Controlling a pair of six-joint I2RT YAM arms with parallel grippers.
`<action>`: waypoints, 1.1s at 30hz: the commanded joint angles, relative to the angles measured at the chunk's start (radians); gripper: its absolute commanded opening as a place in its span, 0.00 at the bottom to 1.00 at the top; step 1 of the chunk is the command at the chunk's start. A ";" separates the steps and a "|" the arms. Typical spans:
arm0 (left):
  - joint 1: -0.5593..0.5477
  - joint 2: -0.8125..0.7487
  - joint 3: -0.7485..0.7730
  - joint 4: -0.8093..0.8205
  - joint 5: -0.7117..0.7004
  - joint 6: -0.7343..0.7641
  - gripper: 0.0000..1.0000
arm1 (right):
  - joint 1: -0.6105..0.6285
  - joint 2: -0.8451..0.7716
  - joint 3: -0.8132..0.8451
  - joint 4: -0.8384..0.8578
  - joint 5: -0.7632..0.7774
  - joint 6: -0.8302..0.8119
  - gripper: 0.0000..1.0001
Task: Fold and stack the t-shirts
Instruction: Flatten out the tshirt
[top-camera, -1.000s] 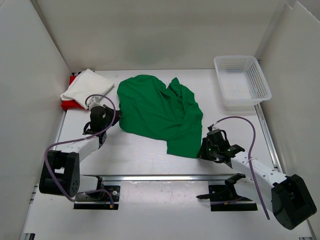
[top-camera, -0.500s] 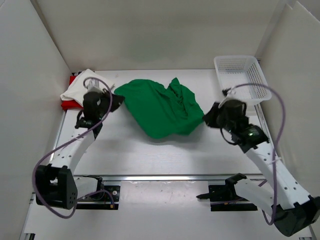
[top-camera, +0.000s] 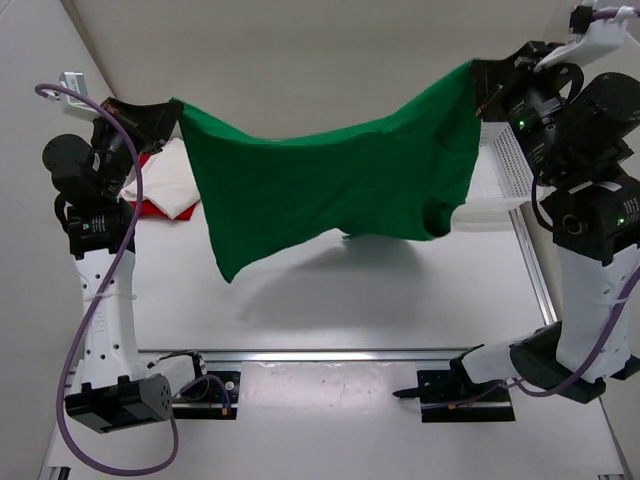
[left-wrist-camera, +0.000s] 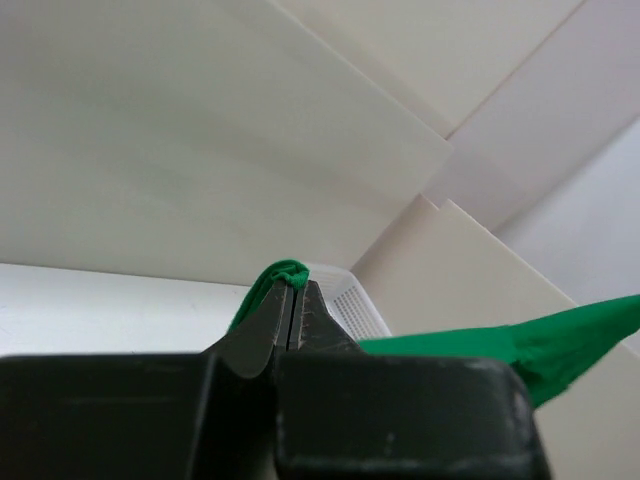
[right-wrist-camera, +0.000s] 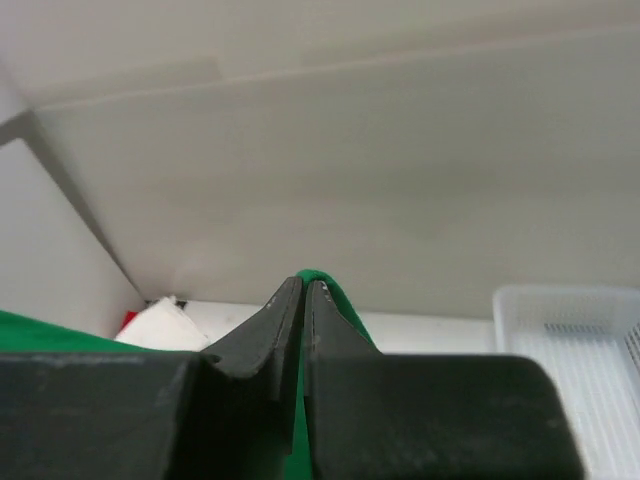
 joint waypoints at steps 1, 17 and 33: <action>0.018 -0.009 0.042 -0.060 0.033 -0.013 0.00 | 0.081 0.041 0.093 0.037 0.066 -0.114 0.00; -0.138 0.356 -0.111 -0.003 -0.227 0.111 0.00 | -0.450 0.606 0.154 0.133 -0.696 0.047 0.00; -0.072 0.556 0.493 -0.072 -0.161 0.008 0.00 | -0.539 0.426 0.159 0.535 -0.694 0.217 0.00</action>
